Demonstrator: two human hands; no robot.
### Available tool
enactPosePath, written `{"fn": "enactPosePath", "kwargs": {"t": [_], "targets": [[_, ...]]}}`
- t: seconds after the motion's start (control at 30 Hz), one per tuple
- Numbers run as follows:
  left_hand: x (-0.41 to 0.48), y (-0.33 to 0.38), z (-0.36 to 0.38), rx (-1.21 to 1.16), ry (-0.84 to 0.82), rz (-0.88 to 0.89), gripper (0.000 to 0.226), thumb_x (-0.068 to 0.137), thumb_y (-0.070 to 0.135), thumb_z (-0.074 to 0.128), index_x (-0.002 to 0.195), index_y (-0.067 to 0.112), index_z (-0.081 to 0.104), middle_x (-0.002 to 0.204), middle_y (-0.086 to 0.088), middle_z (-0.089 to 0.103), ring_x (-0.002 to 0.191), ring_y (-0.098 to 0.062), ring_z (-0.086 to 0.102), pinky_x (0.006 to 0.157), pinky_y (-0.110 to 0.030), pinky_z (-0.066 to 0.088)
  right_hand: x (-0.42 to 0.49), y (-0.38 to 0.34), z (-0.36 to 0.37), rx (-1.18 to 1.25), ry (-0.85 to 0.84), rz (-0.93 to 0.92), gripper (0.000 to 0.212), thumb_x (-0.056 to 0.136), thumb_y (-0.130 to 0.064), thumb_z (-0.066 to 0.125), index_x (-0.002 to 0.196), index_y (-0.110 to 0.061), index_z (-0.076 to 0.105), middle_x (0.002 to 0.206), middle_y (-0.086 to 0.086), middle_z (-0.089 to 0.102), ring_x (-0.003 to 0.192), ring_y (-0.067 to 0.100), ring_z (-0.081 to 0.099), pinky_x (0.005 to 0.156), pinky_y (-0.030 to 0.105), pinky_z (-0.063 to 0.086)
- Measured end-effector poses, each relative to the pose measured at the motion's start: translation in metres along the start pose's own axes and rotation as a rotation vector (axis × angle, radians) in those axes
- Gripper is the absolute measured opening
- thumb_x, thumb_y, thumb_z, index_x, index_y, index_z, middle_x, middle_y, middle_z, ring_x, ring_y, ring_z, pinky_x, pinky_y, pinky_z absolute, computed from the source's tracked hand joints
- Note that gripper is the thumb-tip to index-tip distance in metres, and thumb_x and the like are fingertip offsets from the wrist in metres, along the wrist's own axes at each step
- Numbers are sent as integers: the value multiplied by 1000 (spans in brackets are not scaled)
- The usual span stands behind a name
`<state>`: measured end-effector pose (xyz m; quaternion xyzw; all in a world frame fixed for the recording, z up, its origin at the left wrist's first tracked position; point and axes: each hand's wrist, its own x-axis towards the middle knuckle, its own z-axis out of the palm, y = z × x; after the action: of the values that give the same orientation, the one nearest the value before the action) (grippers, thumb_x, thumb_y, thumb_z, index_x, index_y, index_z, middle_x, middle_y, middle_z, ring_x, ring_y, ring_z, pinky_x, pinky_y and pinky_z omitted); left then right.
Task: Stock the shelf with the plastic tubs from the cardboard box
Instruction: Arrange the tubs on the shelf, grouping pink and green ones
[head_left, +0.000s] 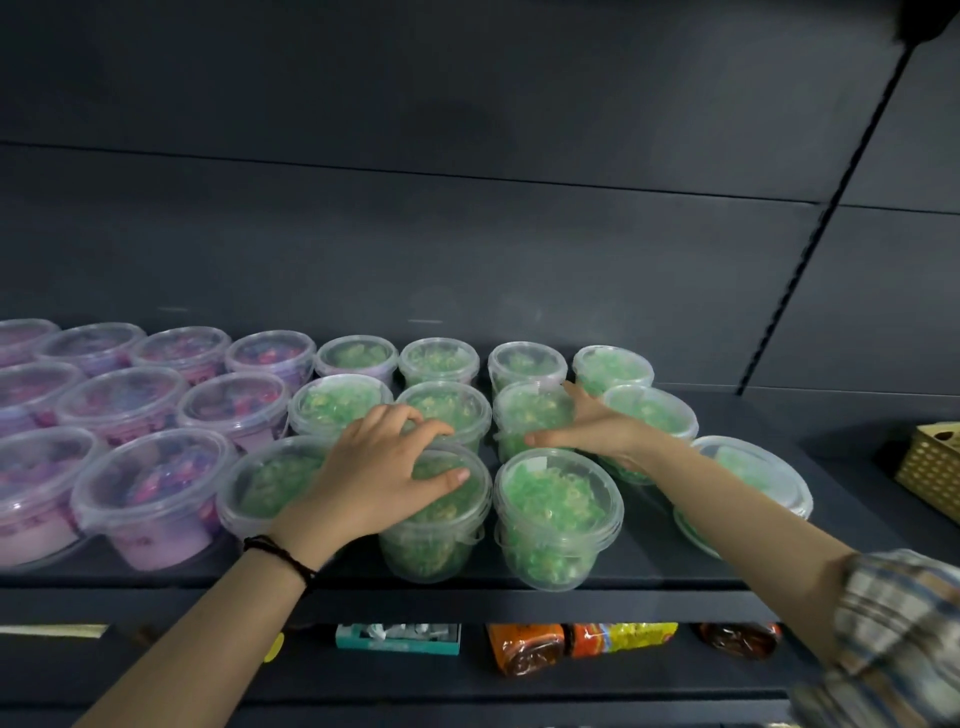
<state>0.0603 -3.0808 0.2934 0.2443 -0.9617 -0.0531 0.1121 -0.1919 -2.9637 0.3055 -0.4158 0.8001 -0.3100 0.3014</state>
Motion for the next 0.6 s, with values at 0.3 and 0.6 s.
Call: {"fn": "enactPosePath", "kwargs": {"t": [0.3,0.6], "targets": [[-29,16,-5,-20,-25,65,82,68,92,18,137,51,36,137,21,31,126,-3,21,99,-26,20,-41,-17,-7,-162,158,-291,61,80,-52,68,135,-36,48,154,-7,22,144,13,17,117,39,22],[-33,30,0,6,3,30,82,71,86,21,139,44,38,138,17,36,126,-6,27,100,-27,22,-87,-8,17,-550,6,-437,62,66,-74,64,121,-50,53,135,-17,38,131,8,24,114,42,18]]}}
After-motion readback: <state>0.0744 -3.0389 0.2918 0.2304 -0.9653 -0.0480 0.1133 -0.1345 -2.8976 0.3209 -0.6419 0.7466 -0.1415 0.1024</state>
